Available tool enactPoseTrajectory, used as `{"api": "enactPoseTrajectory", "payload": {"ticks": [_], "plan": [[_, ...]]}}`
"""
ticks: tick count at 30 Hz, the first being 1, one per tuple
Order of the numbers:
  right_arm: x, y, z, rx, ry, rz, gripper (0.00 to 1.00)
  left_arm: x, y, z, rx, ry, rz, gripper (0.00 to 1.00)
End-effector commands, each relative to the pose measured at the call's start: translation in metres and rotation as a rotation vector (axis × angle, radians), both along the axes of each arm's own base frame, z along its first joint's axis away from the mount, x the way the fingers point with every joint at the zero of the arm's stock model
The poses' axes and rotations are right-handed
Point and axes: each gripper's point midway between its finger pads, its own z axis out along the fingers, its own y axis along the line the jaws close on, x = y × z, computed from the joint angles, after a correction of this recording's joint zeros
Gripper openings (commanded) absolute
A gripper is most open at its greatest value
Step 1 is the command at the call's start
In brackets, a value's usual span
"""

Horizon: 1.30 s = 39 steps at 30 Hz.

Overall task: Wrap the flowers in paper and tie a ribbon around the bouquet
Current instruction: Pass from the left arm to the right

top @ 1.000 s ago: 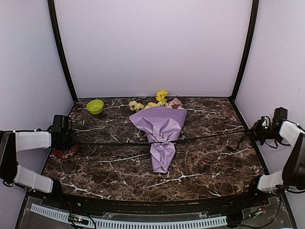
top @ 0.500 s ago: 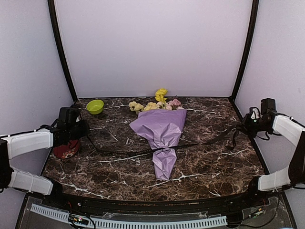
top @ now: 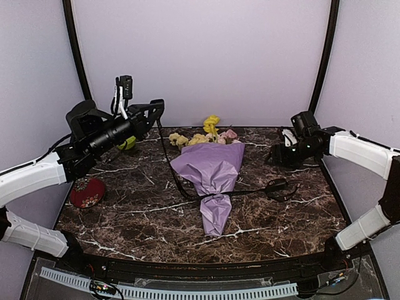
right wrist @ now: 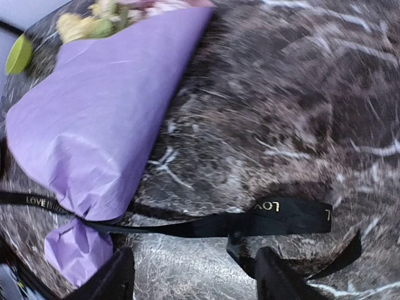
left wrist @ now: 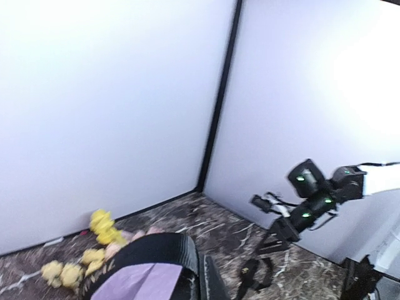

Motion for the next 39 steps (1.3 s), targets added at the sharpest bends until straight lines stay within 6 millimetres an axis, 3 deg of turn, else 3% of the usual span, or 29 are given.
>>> {"api": "enactPoseTrajectory", "payload": {"ticks": [1,2,4,6,8,10,12,15,25,31,39], "plan": [[0.02,0.045,0.054,-0.065,-0.242,0.14,0.73,-0.037,-0.039,0.048,-0.023,-0.224,-0.197,0.0],[0.022,0.06,0.068,-0.069,-0.292,0.181,0.76,-0.042,-0.044,0.052,-0.032,-0.241,-0.219,0.0],[0.015,0.094,0.078,-0.059,-0.345,0.302,0.78,-0.048,-0.051,0.057,-0.041,-0.264,-0.245,0.0],[-0.01,0.144,0.089,0.039,-0.401,0.507,0.78,-0.052,-0.057,0.059,-0.051,-0.268,-0.267,0.0],[-0.046,0.197,0.104,0.197,-0.46,0.741,0.78,-0.054,-0.063,0.062,-0.06,-0.267,-0.288,0.0],[-0.073,0.235,0.113,0.31,-0.504,0.908,0.78,-0.056,-0.065,0.067,-0.077,-0.274,-0.297,0.0],[-0.09,0.26,0.117,0.396,-0.517,1.022,0.78,-0.054,-0.063,0.072,-0.092,-0.287,-0.277,0.0],[-0.094,0.286,0.116,0.472,-0.542,1.089,0.79,-0.04,-0.058,0.07,-0.088,-0.27,-0.196,0.0],[-0.076,0.32,0.085,0.541,-0.5,1.118,0.78,-0.04,-0.06,0.076,-0.08,-0.306,-0.196,0.0],[-0.078,0.324,0.069,0.572,-0.447,1.126,0.64,-0.037,-0.058,0.076,-0.066,-0.316,-0.171,0.0],[-0.08,0.318,0.055,0.59,-0.385,1.107,0.26,-0.028,-0.053,0.074,-0.048,-0.305,-0.11,0.0]]}}
